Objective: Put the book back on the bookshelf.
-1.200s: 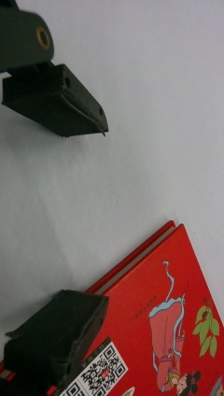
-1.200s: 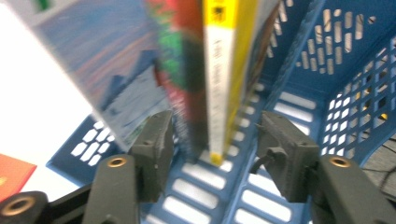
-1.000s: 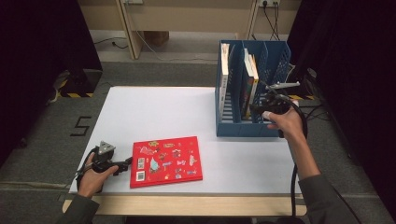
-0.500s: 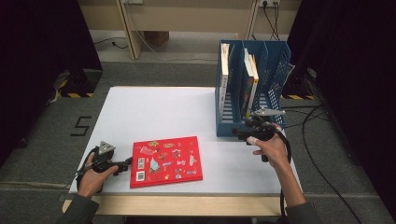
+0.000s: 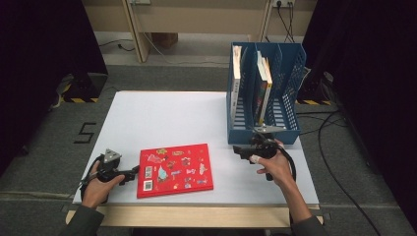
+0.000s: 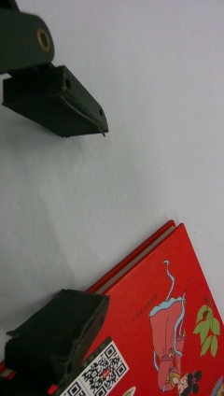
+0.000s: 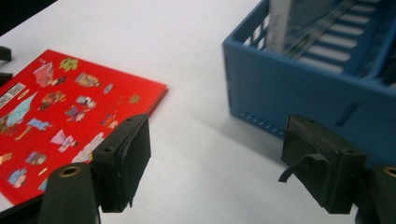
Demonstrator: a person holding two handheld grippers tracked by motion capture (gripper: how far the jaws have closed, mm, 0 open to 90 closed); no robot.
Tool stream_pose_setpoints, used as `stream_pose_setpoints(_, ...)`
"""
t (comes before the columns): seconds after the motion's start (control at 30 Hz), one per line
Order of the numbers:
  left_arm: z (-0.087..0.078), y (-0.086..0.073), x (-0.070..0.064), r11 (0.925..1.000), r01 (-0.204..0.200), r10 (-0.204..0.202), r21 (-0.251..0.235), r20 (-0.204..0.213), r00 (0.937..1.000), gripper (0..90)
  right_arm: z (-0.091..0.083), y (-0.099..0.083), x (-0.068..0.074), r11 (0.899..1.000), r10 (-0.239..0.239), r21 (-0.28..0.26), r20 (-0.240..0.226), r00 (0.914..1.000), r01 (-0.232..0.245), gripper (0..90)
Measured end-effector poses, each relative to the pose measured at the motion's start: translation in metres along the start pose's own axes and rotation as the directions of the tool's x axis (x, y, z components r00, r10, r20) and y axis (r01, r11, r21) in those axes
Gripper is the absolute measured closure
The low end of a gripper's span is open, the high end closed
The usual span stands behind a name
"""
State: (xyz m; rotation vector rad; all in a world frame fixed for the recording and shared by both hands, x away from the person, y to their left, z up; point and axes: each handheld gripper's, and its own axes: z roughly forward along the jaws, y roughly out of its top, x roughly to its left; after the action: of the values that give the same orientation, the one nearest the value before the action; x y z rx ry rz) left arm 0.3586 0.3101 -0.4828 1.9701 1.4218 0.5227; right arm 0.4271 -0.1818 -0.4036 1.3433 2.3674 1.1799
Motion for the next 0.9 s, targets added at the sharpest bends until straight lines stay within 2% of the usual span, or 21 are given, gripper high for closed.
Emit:
stream_pose_setpoints(0.33,-0.001,-0.001,-0.001,1.0,-0.004,0.004,-0.007,0.004,1.0,16.8,0.023,-0.013,0.017,0.998,0.002,0.066,-0.055,0.9985,0.002,24.4)
stream_pose_setpoints(0.6,-0.002,-0.001,-0.002,1.0,-0.002,0.002,-0.003,0.008,1.0,18.0,0.045,-0.024,0.035,0.991,-0.006,0.135,-0.103,0.9947,0.02,24.0)
stream_pose_setpoints(0.8,-0.005,-0.001,-0.005,1.0,-0.003,0.003,0.008,0.019,0.9998,19.9,0.051,-0.027,0.04,0.988,-0.022,0.149,-0.117,0.9929,0.039,24.1)
stream_pose_setpoints(0.9,-0.007,-0.001,-0.008,0.9998,-0.015,0.014,0.009,0.03,0.9994,27.6,0.052,-0.028,0.04,0.987,-0.021,0.155,-0.112,0.9935,0.039,24.2)
